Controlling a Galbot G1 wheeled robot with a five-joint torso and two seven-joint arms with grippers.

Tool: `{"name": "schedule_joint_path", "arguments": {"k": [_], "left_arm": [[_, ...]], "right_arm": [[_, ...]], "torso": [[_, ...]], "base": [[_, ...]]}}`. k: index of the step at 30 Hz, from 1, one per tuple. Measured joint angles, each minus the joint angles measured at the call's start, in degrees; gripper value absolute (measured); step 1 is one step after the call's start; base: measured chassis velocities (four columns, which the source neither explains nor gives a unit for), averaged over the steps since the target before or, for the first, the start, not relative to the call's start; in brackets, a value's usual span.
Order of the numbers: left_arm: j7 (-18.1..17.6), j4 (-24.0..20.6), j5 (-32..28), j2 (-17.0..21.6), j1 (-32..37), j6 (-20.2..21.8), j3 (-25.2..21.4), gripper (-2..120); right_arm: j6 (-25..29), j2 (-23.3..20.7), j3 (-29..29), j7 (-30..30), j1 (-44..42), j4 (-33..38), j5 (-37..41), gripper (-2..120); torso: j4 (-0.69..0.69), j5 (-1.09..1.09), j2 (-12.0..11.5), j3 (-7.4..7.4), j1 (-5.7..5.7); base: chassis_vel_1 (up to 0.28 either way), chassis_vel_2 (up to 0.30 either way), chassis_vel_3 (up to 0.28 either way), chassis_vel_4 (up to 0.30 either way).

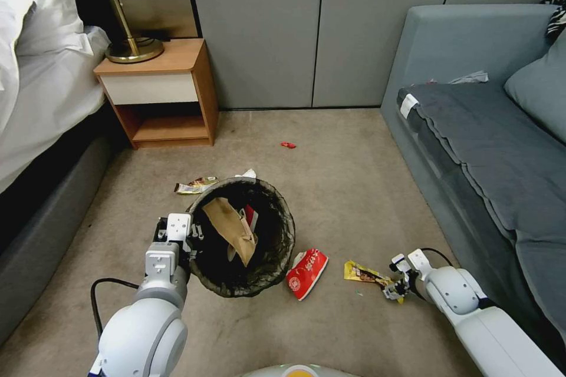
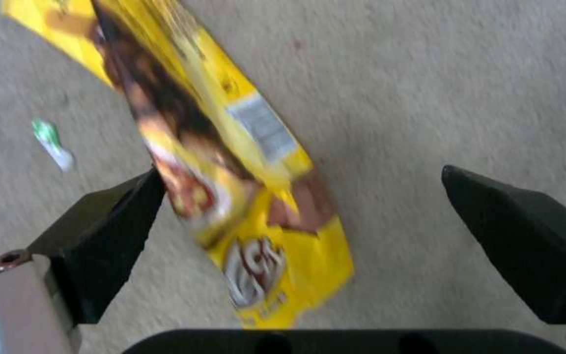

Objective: Pick up the trash bin, then pick up the garbage from the floor and place it into the trash bin.

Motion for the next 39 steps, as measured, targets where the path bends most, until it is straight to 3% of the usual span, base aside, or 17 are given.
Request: {"name": "schedule_joint_path", "arguments": {"k": [13,24,30,39], "left_arm": [[0.0,0.3,-0.1,0.1,-0.3,0.0,-0.1,0],[0.0,0.6,-0.3,0.1,-0.9,0.0,-0.1,0],[0.0,0.8,-0.4,0.1,-1.1,0.1,0.0,0],[0.0,1.0,-0.4,0.1,-1.2,0.1,0.1,0]], "right_arm": [[0.0,4.2,-1.0,1.5,2.3,-3.0,-1.9,100],[0.0,4.0,0.5,-0.2,0.5,-2.1,-3.5,64],[0.0,5.8,1.7,-0.5,-1.8,-0.4,-4.0,37],[0.4,8.3,2.6,0.1,-3.7,1.8,-3.4,8]], "torso": [[0.00,0.00,0.0,0.00,0.00],[-0.01,-0.01,0.0,0.00,0.00],[0.00,0.00,0.0,0.00,0.00],[0.00,0.00,0.0,0.00,0.00]], "base": [[0.000,0.000,0.000,0.000],[0.000,0.000,0.000,0.000],[0.000,0.000,0.000,0.000],[0.000,0.000,0.000,0.000]]}}
